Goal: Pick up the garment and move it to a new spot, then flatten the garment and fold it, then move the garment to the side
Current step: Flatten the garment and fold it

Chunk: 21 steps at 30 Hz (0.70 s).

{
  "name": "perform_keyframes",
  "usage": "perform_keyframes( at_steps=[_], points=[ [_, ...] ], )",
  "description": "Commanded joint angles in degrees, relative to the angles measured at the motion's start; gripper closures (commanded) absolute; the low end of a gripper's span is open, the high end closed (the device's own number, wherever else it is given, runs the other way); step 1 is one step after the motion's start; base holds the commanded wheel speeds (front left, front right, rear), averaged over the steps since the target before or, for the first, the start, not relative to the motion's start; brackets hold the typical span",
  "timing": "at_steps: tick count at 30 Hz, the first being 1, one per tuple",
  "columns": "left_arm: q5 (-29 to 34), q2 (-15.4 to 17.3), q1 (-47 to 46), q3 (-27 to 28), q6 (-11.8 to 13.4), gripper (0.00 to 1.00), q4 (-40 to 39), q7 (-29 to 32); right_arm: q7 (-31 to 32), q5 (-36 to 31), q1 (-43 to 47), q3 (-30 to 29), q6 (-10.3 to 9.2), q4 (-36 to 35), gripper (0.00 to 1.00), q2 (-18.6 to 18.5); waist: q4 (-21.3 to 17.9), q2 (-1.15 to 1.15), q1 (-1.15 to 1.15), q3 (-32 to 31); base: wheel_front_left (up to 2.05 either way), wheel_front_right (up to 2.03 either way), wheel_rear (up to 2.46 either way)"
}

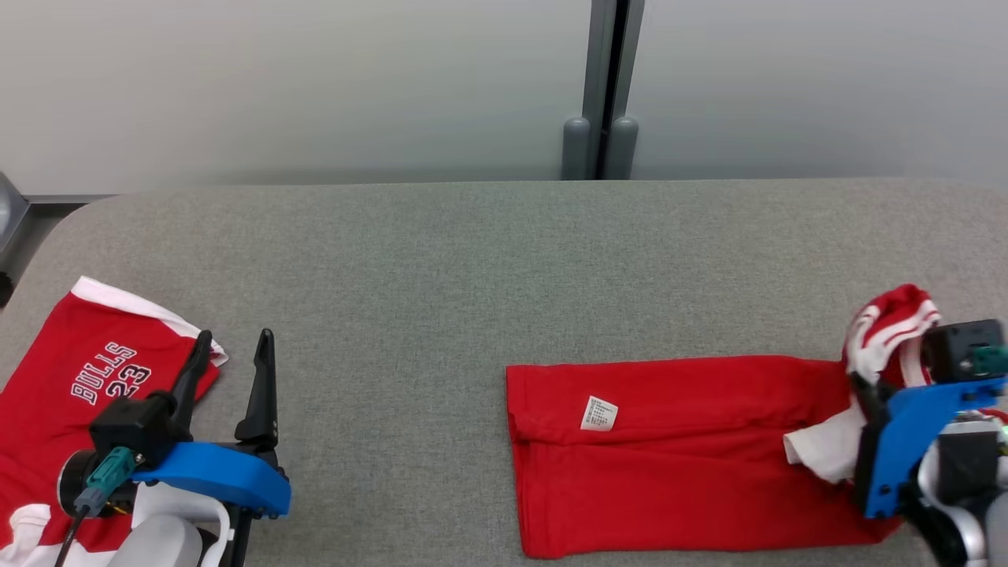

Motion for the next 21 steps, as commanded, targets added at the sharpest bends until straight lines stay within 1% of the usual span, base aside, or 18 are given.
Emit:
perform_keyframes(
  at_steps=[1,6,11,15,21],
  points=[
    [-0.07,0.2,0.36,-0.11,0.02,0.0,-0.01,0.09,0.29,0.33,1.05,2.25,0.03,-1.11,1.0,0.79,0.11,0.0,-0.01,-0.04,0.0,0.0,0.0],
    [-0.32,0.34,0.47,-0.31,-0.01,0.0,-0.04,0.15,-0.39,1.42,0.24,12.57,0.03,-1.71,1.0,2.35,0.28,0.0,-0.01,0.34,0.0,0.0,0.0],
    [-0.4,0.28,-0.48,-0.4,-0.02,0.0,-0.26,0.2,-1.75,3.1,-3.16,22.39,0.03,2.52,1.0,3.95,0.4,0.0,-0.01,1.28,0.0,0.0,0.0],
    [-0.29,-0.07,-1.44,-0.67,-0.27,0.0,-0.07,0.15,-3.23,3.87,-6.83,26.94,0.03,8.1,1.0,5.58,0.99,0.0,-0.01,1.98,0.0,0.0,0.0],
    [-0.28,-0.5,-2.23,-1.09,-0.63,0.0,0.65,-0.1,-5.35,5.06,-11.03,30.8,0.03,15.75,1.0,6.97,2.47,0.0,-0.01,2.66,0.0,0.0,0.0]
  ],
)
